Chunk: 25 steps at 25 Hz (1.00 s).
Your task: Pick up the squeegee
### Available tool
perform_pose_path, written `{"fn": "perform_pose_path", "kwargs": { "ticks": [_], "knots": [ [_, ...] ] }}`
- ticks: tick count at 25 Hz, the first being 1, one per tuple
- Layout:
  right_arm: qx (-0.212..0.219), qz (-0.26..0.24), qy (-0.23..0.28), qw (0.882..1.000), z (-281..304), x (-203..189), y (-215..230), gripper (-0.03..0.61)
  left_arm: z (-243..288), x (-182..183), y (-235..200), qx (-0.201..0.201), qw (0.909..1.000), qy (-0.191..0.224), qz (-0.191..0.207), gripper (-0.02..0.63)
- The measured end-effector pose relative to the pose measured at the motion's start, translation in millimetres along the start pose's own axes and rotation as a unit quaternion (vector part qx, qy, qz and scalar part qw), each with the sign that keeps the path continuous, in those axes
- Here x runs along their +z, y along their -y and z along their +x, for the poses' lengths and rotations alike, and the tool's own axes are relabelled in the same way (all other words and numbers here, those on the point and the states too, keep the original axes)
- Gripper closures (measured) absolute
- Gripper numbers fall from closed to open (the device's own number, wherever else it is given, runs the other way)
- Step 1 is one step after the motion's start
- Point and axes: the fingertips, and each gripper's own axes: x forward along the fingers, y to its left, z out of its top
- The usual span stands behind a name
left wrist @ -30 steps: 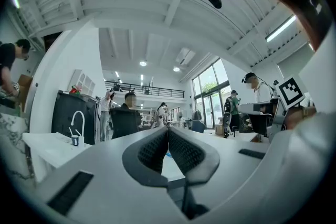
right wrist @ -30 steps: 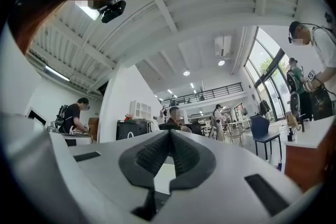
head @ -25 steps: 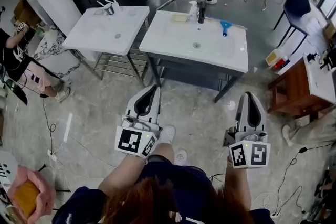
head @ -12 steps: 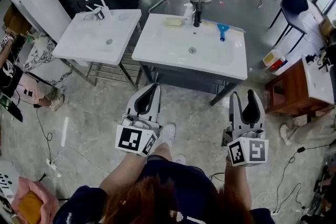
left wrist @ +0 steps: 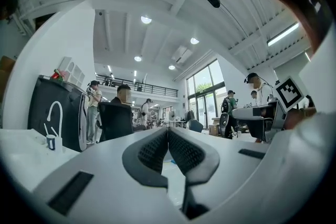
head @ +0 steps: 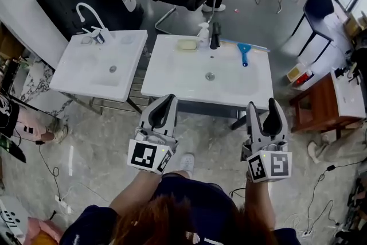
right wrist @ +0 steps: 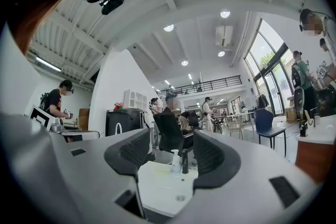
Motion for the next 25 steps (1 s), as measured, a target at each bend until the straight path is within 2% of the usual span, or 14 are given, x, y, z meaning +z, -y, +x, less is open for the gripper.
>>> {"fn": "perform_pose_path", "kwargs": {
  "ticks": [5,14,20,25],
  "knots": [
    [-0.018,0.005,0.008,1.000,47,-1,4,0.316,38,-4,-33,-0.016,0.9999,-0.003,0.000,0.594],
    [-0.035,0.008,-0.010,0.999,107,-18,29,0.318,97,-23,-67,-0.017,0.9996,-0.016,-0.014,0.594],
    [-0.021,0.009,-0.016,1.000,169,-29,69,0.316,158,-35,-84,0.003,0.9997,-0.019,-0.013,0.594],
    [0.001,0.007,-0.010,1.000,235,-21,117,0.311,229,-36,-92,0.021,0.9996,-0.016,-0.009,0.594]
  ]
}}
